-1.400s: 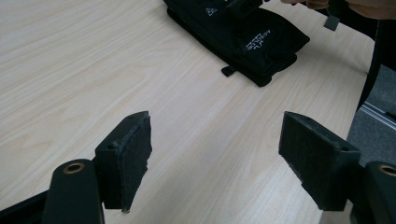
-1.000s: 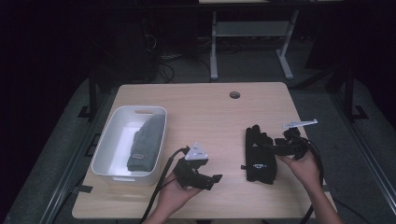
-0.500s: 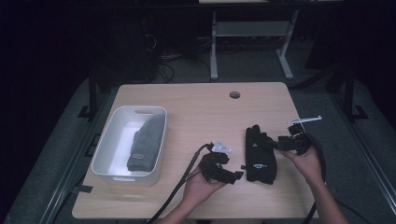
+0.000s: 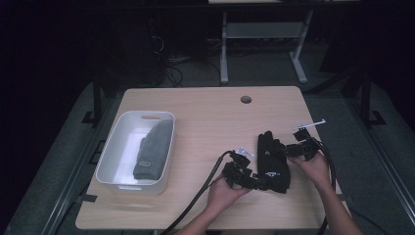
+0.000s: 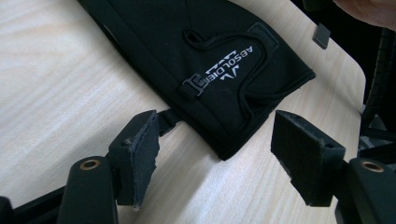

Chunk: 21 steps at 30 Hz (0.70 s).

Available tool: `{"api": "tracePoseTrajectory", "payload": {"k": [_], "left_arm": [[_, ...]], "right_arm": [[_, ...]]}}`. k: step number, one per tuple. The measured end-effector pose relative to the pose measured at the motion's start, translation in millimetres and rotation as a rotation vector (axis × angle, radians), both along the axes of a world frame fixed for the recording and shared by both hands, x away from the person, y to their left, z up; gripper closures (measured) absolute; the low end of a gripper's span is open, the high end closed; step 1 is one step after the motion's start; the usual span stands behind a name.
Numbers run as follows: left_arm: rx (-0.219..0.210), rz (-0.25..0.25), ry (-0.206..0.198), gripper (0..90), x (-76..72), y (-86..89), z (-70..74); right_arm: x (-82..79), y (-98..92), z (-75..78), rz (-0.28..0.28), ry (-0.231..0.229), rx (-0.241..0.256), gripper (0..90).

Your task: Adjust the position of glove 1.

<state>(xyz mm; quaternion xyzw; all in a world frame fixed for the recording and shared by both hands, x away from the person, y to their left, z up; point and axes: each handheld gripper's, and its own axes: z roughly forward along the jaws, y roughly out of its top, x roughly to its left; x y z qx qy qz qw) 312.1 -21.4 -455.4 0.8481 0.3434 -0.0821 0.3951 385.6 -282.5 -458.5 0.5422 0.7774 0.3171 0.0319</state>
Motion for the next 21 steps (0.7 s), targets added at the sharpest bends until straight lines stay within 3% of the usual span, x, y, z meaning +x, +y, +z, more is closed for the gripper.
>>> {"api": "tracePoseTrajectory", "payload": {"k": [8,13,19,21], "left_arm": [[0.007,0.003,0.031,37.4,4.6,-5.7,-5.1],[0.012,0.002,0.056,40.8,6.0,-9.9,-8.5],[-0.013,0.015,0.107,46.0,9.9,-14.1,-9.8],[0.002,0.018,0.104,50.6,10.4,-15.7,-9.5]], "right_arm": [[-3.2,4.0,1.5,0.008,0.008,-0.015,48.9],[-5.1,3.3,0.1,0.020,-0.009,-0.010,54.3],[-9.6,1.3,-2.8,0.020,-0.040,0.005,58.1],[-10.2,1.3,-3.2,0.019,-0.044,0.007,59.4]]}}
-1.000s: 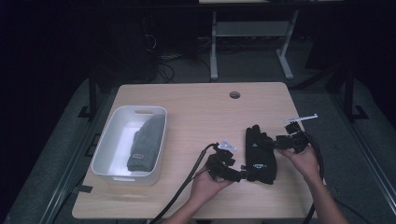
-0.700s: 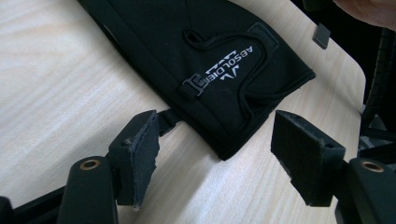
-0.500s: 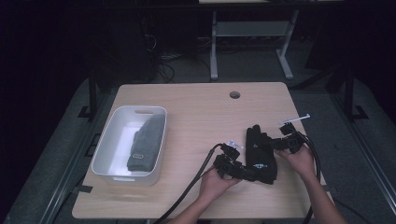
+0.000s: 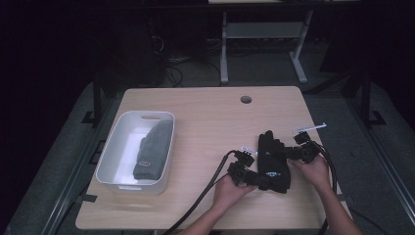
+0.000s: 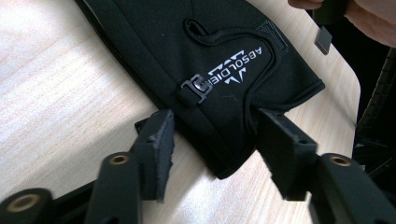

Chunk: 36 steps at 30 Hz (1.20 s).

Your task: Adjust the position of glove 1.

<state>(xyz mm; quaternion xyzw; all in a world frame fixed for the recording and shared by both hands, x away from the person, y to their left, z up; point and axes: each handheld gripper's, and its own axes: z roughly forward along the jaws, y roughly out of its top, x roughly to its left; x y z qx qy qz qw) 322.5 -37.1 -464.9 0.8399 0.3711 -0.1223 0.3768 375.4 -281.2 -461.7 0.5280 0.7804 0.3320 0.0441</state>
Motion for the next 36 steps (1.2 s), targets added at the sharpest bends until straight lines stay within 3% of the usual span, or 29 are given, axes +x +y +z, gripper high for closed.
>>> {"api": "tracePoseTrajectory", "payload": {"k": [9,16,28,36], "left_arm": [[0.058,-0.036,-0.039,69.7,0.1,-11.8,0.6],[0.027,-0.054,0.000,81.3,5.3,-11.4,-2.5],[0.006,-0.059,-0.010,83.7,6.5,-1.5,2.3],[0.003,-0.056,-0.031,83.7,7.9,12.3,15.4]], "right_arm": [[-0.5,0.9,-0.2,0.001,0.011,0.013,66.6],[-1.2,0.4,0.4,0.001,0.002,0.025,72.8],[-5.2,-0.2,9.7,0.000,0.001,0.035,74.8],[-7.9,3.4,19.8,0.003,-0.021,0.061,75.0]]}}
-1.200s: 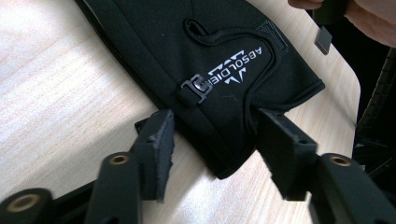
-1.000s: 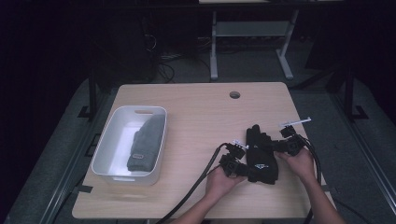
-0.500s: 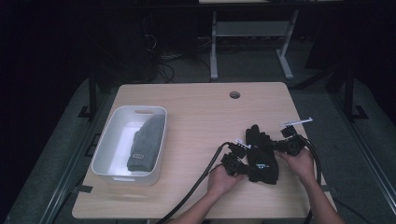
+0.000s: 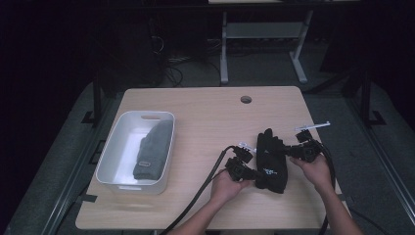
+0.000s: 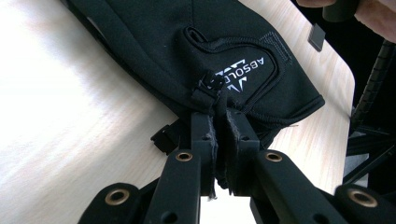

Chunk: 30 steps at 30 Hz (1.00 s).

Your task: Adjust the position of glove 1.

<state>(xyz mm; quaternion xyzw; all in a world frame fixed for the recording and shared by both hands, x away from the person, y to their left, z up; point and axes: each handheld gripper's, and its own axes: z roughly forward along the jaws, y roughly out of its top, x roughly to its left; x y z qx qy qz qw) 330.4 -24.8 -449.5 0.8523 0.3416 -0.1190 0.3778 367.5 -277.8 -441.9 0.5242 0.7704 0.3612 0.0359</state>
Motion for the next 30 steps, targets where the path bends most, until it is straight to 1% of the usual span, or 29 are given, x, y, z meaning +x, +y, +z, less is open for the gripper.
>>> {"api": "tracePoseTrajectory", "payload": {"k": [3,4,5,6,12,16,18,21,26,30], "left_arm": [[-0.010,0.008,-0.007,83.7,-0.3,4.0,3.7],[-0.008,0.001,-0.012,83.7,-0.2,6.0,5.3],[-0.017,0.013,-0.011,83.7,-1.2,6.8,7.1],[-0.018,0.013,-0.015,83.7,-1.4,8.5,9.2],[-0.032,0.022,-0.039,83.7,-0.8,22.1,22.3],[-0.030,0.019,-0.056,83.7,-0.2,32.2,30.0],[-0.040,0.030,-0.058,83.7,-1.0,36.2,34.2],[-0.035,0.028,-0.070,83.7,-0.6,44.2,40.0],[-0.046,0.039,-0.084,83.6,-1.6,56.1,49.5],[-0.051,0.045,-0.099,83.6,-3.0,64.7,58.1]], "right_arm": [[0.4,2.4,6.3,0.004,-0.001,0.004,75.1],[0.6,3.3,9.0,0.009,-0.016,0.001,75.1],[0.3,5.2,12.6,0.009,-0.017,0.002,75.1],[0.0,6.6,15.7,0.012,-0.027,0.002,75.1],[0.5,15.1,32.7,0.025,-0.054,0.018,75.2],[2.3,22.5,41.7,0.035,-0.062,0.023,75.2],[3.2,26.6,46.4,0.042,-0.071,0.027,75.2],[4.8,32.9,51.9,0.053,-0.076,0.032,75.3],[7.0,43.1,61.8,0.064,-0.088,0.051,75.3],[9.0,50.7,69.6,0.079,-0.099,0.056,75.3]]}}
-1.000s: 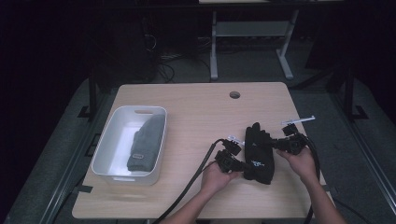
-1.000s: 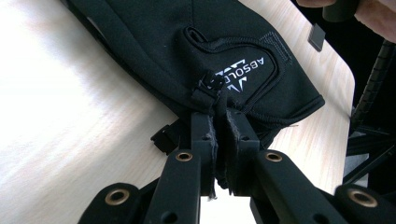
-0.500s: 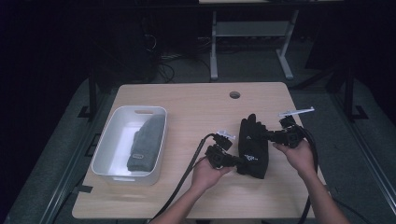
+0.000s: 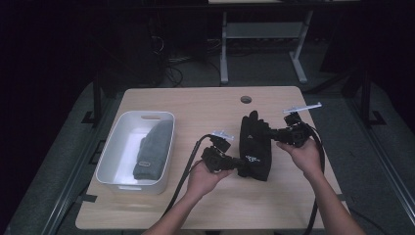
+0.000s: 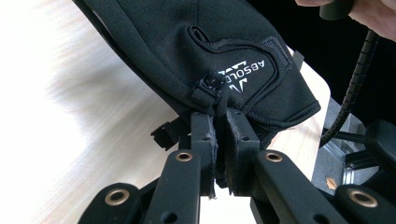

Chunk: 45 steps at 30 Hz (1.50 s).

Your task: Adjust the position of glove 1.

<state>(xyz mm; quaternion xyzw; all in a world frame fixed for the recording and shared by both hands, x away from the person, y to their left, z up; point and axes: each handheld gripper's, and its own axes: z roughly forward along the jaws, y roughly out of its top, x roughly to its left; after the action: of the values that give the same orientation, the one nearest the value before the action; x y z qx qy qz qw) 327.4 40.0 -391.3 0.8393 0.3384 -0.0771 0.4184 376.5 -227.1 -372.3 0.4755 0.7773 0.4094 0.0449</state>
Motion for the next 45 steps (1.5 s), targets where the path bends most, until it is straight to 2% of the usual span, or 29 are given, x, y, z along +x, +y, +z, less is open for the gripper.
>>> {"api": "tracePoseTrajectory", "payload": {"k": [8,19,32,45], "left_arm": [[0.000,0.015,-0.026,83.6,-0.7,20.3,16.7],[-0.001,0.044,-0.042,83.5,-1.9,45.3,30.8],[-0.018,0.085,-0.056,83.5,-2.2,68.6,41.1],[-0.012,0.109,-0.071,83.5,-1.1,91.6,48.2]], "right_arm": [[4.6,17.7,16.7,0.023,-0.020,0.023,75.2],[10.5,43.5,33.6,0.047,-0.035,0.032,75.3],[17.8,70.3,49.1,0.079,-0.060,0.025,75.2],[25.6,95.9,57.4,0.099,-0.057,0.025,75.3]]}}
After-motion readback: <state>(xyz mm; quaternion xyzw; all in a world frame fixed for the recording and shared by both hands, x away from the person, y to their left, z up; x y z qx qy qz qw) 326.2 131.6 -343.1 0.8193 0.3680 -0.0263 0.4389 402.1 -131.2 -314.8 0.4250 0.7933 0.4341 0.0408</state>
